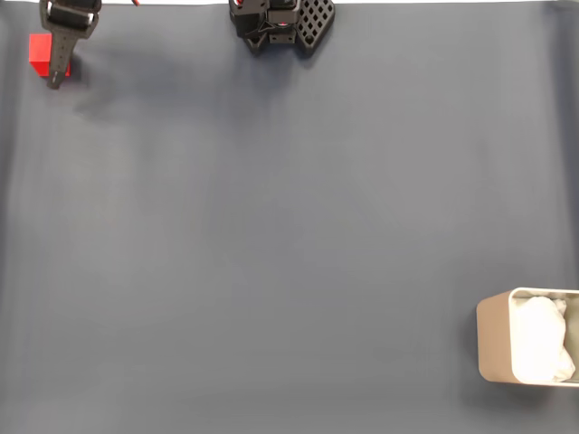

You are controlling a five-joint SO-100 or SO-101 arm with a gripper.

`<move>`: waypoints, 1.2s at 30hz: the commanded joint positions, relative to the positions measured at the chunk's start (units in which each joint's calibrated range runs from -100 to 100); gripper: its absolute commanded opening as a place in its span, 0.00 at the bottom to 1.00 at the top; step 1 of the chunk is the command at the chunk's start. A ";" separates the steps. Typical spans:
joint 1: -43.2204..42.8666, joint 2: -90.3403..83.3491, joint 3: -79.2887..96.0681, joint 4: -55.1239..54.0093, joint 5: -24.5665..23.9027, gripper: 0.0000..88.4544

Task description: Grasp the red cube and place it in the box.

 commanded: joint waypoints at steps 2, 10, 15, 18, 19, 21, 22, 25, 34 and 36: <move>-1.11 0.43 -1.07 -1.23 -0.63 0.41; -2.81 1.12 -1.98 -1.23 -1.71 0.41; -3.66 1.56 -3.26 -1.06 -2.30 0.41; -3.74 1.82 -3.71 -1.14 -2.49 0.41; -3.74 1.99 -3.89 -1.23 -2.54 0.41; -3.66 2.34 -4.35 -1.23 -2.64 0.41; -3.59 2.42 -4.53 -1.23 -2.69 0.41; -3.38 2.94 -4.99 -1.47 -2.69 0.41; -3.31 3.72 -5.90 -1.80 -2.93 0.41; -3.31 3.81 -5.90 -2.05 -2.93 0.41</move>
